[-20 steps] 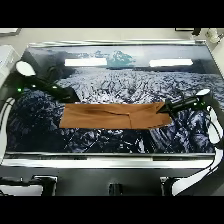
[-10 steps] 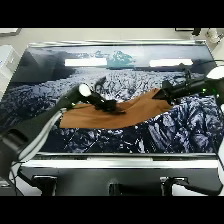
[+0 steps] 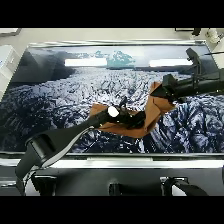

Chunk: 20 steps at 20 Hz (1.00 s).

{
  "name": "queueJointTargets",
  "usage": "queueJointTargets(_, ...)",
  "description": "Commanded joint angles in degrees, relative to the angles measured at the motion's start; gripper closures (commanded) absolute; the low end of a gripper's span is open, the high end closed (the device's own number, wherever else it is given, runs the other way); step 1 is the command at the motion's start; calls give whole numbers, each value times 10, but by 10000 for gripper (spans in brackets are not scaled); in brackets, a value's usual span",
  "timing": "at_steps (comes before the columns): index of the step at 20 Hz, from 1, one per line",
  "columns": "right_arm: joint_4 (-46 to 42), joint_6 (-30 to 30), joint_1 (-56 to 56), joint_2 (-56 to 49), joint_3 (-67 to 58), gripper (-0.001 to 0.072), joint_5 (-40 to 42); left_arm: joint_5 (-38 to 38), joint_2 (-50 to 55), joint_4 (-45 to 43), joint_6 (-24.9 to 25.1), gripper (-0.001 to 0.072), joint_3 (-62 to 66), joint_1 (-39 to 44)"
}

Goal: Fold the clothes and pants, and hang the long-sleeved shirts on hangers.

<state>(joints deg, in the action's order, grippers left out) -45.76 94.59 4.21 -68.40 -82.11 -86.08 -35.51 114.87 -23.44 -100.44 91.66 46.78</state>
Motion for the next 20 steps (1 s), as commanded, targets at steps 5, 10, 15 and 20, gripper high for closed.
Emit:
queueJointTargets(5,-3,5,-2,-14,-1,677,24,-19,-15,-72,33,689,0,-60)
queueJointTargets(10,54,-28,-81,-93,-1,677,85,-165,-132,-391,-8,688,0,-239)
queueJointTargets(15,117,-29,-203,-218,-1,677,190,-244,-266,-454,8,687,0,-389)
queueJointTargets(20,248,-28,-297,-352,-1,304,292,-266,-359,-454,31,687,0,-410)
